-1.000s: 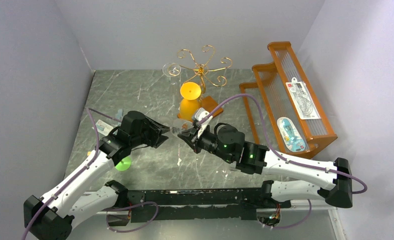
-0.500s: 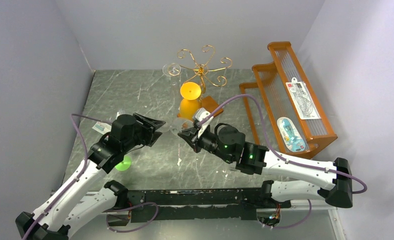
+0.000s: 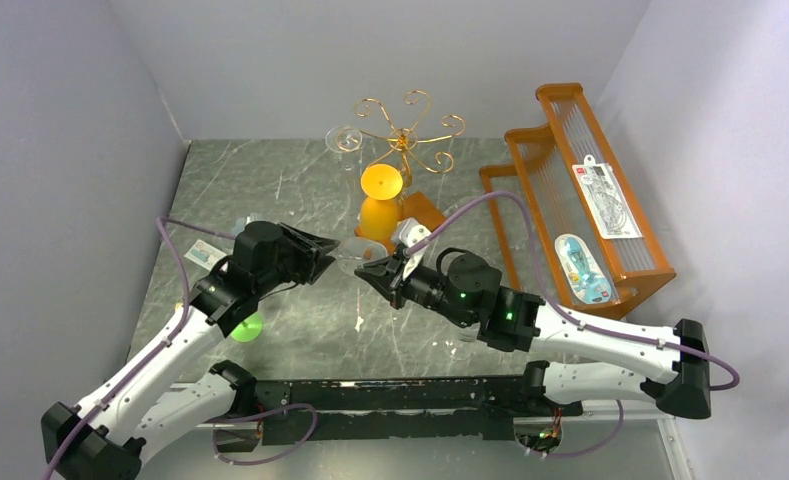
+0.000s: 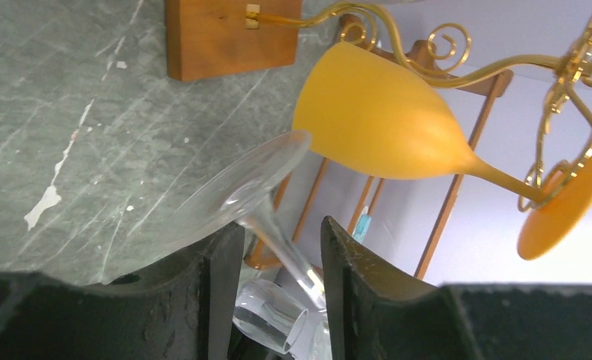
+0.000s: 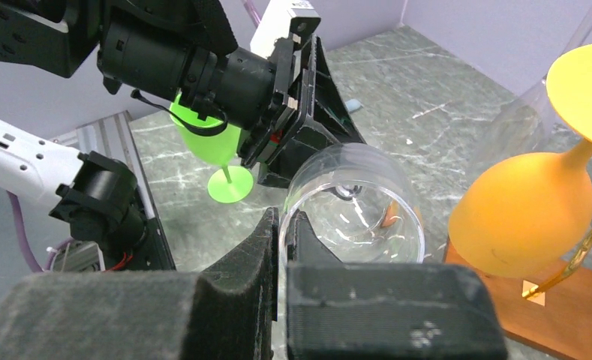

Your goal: Place the wine glass upside down on the wine glass rack

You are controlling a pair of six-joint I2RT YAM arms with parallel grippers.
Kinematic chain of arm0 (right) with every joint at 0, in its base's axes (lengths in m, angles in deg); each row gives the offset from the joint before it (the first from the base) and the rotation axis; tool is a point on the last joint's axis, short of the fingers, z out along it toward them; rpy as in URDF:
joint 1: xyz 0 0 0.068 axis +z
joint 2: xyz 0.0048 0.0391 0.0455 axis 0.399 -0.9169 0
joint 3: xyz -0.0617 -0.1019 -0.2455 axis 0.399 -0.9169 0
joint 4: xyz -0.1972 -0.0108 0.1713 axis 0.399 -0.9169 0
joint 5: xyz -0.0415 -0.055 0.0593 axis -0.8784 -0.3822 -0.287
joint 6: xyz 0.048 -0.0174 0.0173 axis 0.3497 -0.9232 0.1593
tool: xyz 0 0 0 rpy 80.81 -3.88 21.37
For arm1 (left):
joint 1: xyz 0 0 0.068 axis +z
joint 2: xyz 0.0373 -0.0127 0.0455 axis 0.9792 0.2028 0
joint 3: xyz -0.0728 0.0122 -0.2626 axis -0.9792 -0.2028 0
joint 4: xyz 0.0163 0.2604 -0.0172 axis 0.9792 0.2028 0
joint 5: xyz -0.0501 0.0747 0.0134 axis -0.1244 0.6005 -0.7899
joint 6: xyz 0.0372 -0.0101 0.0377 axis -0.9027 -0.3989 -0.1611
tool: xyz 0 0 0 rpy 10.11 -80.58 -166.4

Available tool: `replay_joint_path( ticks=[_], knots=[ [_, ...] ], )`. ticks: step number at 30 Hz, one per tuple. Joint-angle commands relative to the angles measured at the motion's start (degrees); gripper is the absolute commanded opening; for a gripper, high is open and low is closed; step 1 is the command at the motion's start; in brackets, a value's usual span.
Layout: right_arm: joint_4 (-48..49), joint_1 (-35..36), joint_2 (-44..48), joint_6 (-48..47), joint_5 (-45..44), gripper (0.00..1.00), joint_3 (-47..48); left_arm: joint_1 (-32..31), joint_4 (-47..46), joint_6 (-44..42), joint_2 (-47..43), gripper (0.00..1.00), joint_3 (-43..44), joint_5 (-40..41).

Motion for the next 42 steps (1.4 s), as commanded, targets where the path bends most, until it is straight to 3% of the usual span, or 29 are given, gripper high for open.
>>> replay_joint_path(
  ticks=[1,8,15,23,30,37,40,42],
  knots=[
    [4.91,0.30,2.20,-0.41,1.77,0.00,-0.77,-0.11,-6.17,0.51,-1.62,0.45,-1.49,-1.72],
    [4.53,0.30,3.56,-0.80,4.62,0.00,-1.90,-0.04,-9.23,2.09,-2.22,0.25,-2.29,-2.13],
    [4.49,0.34,4.03,-0.63,6.88,0.09,-2.74,-0.11,-15.17,2.84,-2.90,0.05,-3.39,-3.95],
    [5.30,0.35,4.22,1.05,6.65,0.12,-3.94,-0.12,-20.23,5.13,-5.72,0.05,-4.91,-2.74],
    [8.05,0.33,3.25,-0.08,7.26,0.02,-5.29,-0.09,-22.81,15.54,-6.67,0.05,-7.60,-3.24],
    [6.47,0.29,2.18,-2.44,10.93,0.01,-5.22,-0.12,-34.37,20.33,-7.77,0.05,-11.60,-1.11],
    [6.72,0.30,2.58,-2.26,10.27,0.06,-6.03,-0.10,-38.81,20.23,-8.25,0.05,-13.37,0.09],
    [6.82,0.36,2.84,-1.40,9.28,0.15,-6.37,-0.07,-39.99,18.87,-8.69,0.05,-13.77,1.12]
  ],
)
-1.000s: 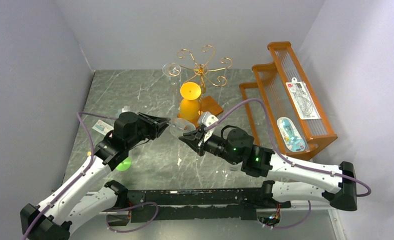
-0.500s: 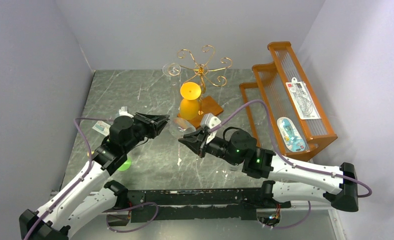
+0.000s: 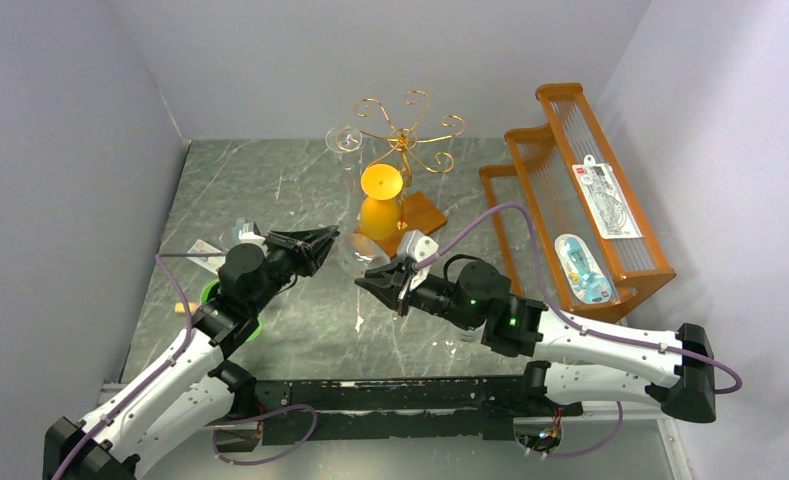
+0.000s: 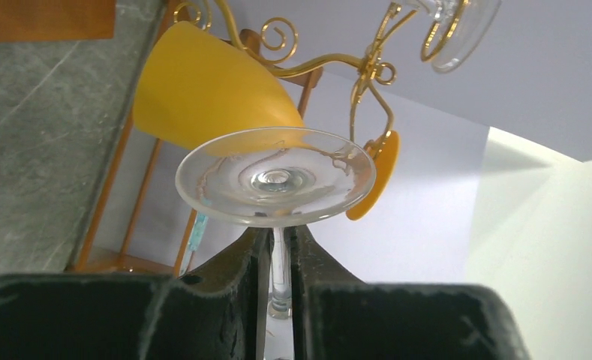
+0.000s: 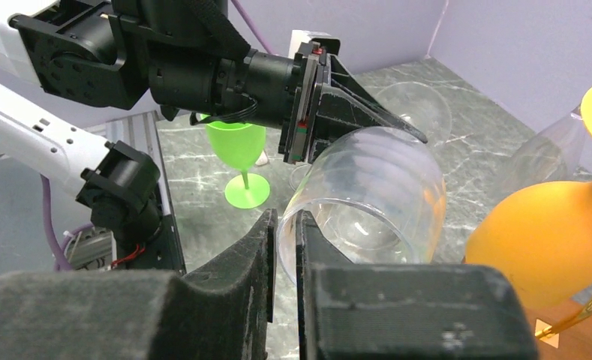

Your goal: Place the wine glass upside down on the wine glass rack

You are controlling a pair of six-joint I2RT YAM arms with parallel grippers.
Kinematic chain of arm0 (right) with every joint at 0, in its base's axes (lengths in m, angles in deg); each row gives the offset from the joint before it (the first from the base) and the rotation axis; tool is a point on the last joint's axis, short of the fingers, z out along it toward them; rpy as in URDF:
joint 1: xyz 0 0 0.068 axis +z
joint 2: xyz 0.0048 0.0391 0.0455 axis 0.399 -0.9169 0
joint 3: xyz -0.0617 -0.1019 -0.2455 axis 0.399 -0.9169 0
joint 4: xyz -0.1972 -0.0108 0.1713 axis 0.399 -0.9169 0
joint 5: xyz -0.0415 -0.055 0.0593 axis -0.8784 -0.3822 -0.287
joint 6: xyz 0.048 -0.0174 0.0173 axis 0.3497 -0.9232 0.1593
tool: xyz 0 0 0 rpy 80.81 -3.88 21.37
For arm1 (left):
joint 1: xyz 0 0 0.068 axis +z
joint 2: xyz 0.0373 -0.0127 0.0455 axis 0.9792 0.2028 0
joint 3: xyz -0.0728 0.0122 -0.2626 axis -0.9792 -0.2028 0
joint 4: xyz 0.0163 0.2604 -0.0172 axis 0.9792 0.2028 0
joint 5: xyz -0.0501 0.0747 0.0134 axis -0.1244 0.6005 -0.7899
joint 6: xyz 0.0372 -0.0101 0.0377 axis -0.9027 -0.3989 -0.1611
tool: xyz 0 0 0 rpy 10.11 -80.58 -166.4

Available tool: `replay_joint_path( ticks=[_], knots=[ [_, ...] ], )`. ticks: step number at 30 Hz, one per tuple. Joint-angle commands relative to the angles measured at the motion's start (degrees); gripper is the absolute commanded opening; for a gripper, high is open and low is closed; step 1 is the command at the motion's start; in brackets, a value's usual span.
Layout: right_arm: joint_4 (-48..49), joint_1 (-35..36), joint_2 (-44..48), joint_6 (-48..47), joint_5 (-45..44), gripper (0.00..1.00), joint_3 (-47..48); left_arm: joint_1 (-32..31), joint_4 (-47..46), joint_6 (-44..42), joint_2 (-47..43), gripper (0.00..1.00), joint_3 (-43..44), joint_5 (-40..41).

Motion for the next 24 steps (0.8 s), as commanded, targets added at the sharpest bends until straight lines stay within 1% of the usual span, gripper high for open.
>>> replay_joint_path(
  ticks=[1,3,5,10,12,15,20,22,24],
  knots=[
    [0.99,0.51,0.19,1.33,2.21,0.21,-1.59,-0.26,-11.90,-0.79,-1.86,0.05,-0.77,2.25],
    [1.51,0.54,0.53,3.81,-0.31,0.30,-1.98,-0.27,-12.74,-2.73,-2.37,0.05,-0.87,3.29],
    [2.31,0.49,0.88,5.50,-2.32,0.35,-2.39,-0.25,-12.24,-5.93,-2.94,0.05,-0.22,4.89],
    [2.51,0.49,1.79,8.97,-5.14,0.43,-2.77,-0.19,-4.07,-22.32,-4.06,0.05,5.76,9.56],
    [2.66,0.44,2.85,10.32,-5.70,0.49,-3.37,-0.23,-3.22,-30.08,-4.73,0.05,7.24,11.20],
    [1.56,0.47,5.22,12.00,-6.46,0.59,-4.47,-0.26,-3.16,-37.35,-5.60,0.05,8.34,12.70],
    [-5.93,0.41,9.85,14.69,-7.09,0.72,-3.38,-0.23,-5.12,-50.89,-6.03,0.05,9.30,11.32],
    [-9.43,0.37,10.40,16.28,-7.39,0.74,-1.30,-0.26,-5.66,-56.38,-5.85,0.05,9.92,9.47],
    [-12.05,0.31,9.64,17.98,-6.96,0.78,1.54,-0.26,-7.31,-61.95,-5.90,0.05,10.12,5.80]
  ],
)
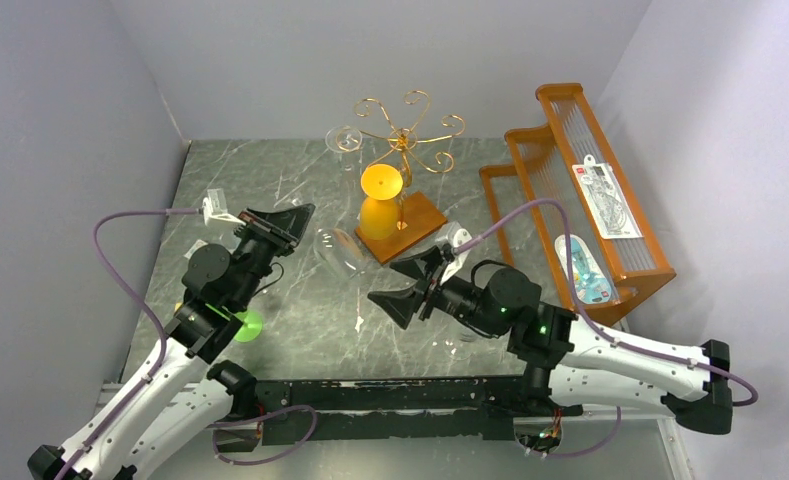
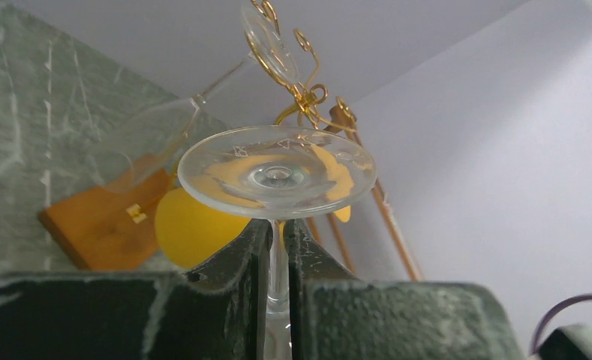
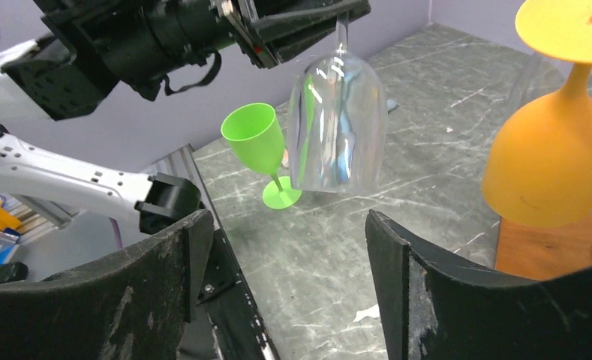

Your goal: Place the wine glass upside down on the wine glass rack

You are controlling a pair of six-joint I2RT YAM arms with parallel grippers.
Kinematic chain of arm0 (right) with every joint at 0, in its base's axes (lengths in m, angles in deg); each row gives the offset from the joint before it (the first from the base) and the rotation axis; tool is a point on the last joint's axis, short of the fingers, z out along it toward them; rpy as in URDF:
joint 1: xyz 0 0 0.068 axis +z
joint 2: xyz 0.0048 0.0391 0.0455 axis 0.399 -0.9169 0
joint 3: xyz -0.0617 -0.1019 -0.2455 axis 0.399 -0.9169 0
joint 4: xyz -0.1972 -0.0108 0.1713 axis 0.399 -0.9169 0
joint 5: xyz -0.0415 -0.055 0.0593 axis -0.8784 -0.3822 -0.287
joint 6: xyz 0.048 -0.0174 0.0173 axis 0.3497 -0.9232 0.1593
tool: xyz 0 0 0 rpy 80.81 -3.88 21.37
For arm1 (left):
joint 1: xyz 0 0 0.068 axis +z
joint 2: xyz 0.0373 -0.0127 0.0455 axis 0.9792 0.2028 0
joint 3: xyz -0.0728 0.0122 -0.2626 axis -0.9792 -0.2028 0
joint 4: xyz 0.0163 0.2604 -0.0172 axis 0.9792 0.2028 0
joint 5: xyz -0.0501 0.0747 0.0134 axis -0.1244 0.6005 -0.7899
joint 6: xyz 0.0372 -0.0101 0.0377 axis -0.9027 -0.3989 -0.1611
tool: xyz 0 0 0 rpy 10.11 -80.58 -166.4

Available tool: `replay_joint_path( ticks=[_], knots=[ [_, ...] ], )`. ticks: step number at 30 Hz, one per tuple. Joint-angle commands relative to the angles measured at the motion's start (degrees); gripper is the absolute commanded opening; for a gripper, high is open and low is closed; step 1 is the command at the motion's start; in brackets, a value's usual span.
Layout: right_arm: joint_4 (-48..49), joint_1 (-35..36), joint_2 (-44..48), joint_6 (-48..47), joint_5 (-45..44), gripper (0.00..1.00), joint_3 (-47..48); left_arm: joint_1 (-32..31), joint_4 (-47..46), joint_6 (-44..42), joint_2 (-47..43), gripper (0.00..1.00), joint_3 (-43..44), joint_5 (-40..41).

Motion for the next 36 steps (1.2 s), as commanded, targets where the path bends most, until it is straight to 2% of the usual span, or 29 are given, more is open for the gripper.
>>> replay_joint_path(
  ticks=[1,3,6,16,19,29,36],
  knots=[
    [-7.70,0.07,-0.93,4.77,-0.54,0.80,6.53,-0.23,-5.89,-17.82,-0.47,0.05,2.56,-5.39],
    [-9.89,0.12,-3.71,6.45,0.41,0.81,10.81,-0.22,-8.06,-22.48,-0.68,0.05,2.29,-9.48],
    [-12.05,0.07,-7.93,9.75,0.12,0.77,16.88,-0.20,-10.57,-27.76,-1.57,0.05,1.59,-15.33],
    [-14.00,-0.42,-19.00,12.49,-0.06,0.72,26.89,-0.22,-8.16,-28.28,-4.10,0.05,3.39,-22.88],
    [-13.28,-0.68,-20.38,11.47,0.12,0.65,27.37,-0.20,-7.73,-28.02,-4.71,0.05,3.75,-23.34],
    [-7.37,-5.11,-22.21,9.65,5.90,0.60,25.86,-0.21,-10.71,-26.88,-5.07,0.05,4.43,-29.74],
    [-2.71,-5.89,-23.05,8.67,10.86,0.53,24.13,-0.22,-13.21,-26.12,-4.38,0.05,3.83,-31.81]
  ],
)
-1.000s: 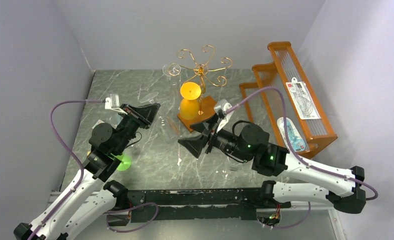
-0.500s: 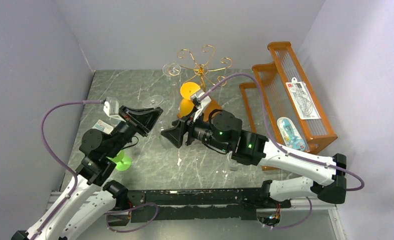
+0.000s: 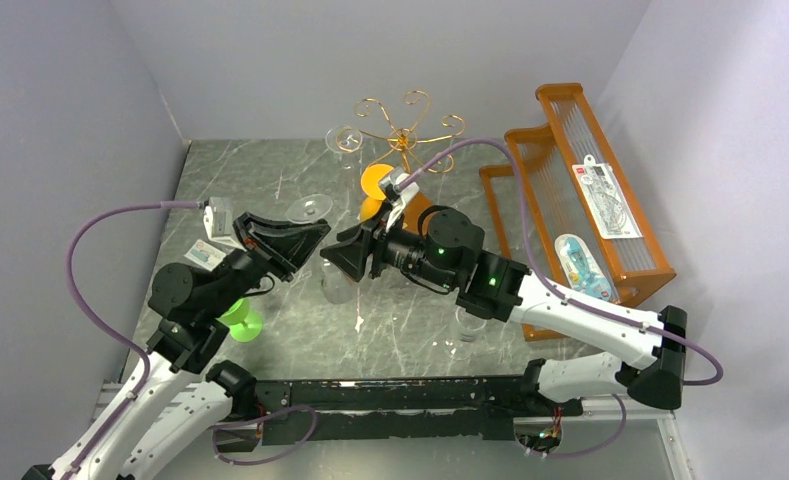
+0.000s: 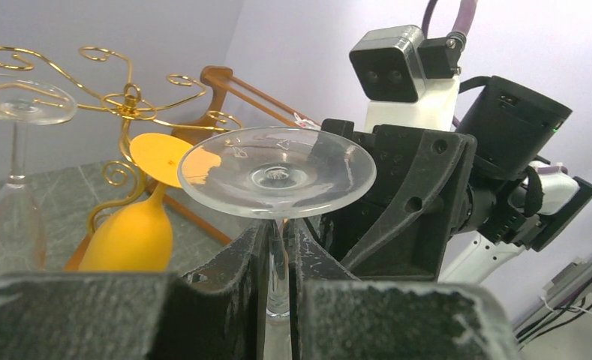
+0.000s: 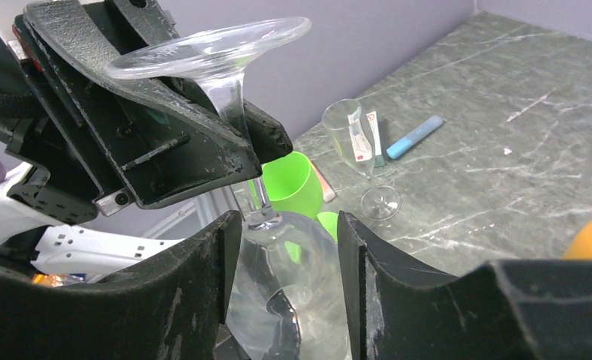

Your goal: Place the wine glass upside down on the wine glass rack

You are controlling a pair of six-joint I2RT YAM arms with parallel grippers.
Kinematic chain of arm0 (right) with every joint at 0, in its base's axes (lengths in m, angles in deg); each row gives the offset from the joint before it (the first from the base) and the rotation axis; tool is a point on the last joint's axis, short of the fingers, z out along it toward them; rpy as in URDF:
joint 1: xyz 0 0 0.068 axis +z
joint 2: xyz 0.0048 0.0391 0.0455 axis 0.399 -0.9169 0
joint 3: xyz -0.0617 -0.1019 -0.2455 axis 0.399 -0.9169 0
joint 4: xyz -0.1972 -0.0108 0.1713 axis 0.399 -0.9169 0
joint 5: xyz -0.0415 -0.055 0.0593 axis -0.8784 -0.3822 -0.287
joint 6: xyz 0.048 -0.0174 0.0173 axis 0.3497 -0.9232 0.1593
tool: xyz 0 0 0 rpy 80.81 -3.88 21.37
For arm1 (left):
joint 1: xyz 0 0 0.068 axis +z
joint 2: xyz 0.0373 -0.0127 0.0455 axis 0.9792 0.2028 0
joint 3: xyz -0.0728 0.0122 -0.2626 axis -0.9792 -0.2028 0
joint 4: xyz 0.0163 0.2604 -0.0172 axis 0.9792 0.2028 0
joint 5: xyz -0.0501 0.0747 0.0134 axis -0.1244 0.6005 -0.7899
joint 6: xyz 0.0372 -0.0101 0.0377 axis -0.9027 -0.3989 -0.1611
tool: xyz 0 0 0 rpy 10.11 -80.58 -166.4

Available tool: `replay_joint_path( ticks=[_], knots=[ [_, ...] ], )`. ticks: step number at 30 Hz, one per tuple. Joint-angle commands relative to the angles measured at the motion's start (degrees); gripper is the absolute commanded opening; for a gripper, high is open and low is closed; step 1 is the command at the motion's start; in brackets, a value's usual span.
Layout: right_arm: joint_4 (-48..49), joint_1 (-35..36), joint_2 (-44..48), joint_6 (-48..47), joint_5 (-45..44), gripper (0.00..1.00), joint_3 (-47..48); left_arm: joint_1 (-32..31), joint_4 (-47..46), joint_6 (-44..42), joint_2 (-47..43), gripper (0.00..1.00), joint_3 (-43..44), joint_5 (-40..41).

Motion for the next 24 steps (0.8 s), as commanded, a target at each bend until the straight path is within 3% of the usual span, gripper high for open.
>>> replay_joint_path(
  ticks=[1,12,19,22,24],
  knots=[
    [4.70,-0.75,-0.12,-1.12,4.58,0.52,-1.71,-0.20,-5.85,0.53,0.32,0.05,1.30,-3.37],
    [11.73,-1.83,-1.60,-1.62,8.53,0.33,-4.79,-0.20,-9.75,3.37,0.42,0.05,-0.44,-4.66],
    [11.57,-1.90,-2.81,-4.07,10.78,0.34,-4.37,-0.18,-9.72,3.09,0.25,0.05,-0.72,-5.17],
    [11.31,-1.89,-2.72,-4.79,11.20,0.24,-4.21,-0.20,-9.44,2.91,-0.07,0.05,-0.81,-4.78],
    [10.79,-1.88,-2.54,-6.28,12.63,0.09,-4.00,-0.18,-9.28,2.94,-0.34,0.05,-0.81,-4.61]
  ],
)
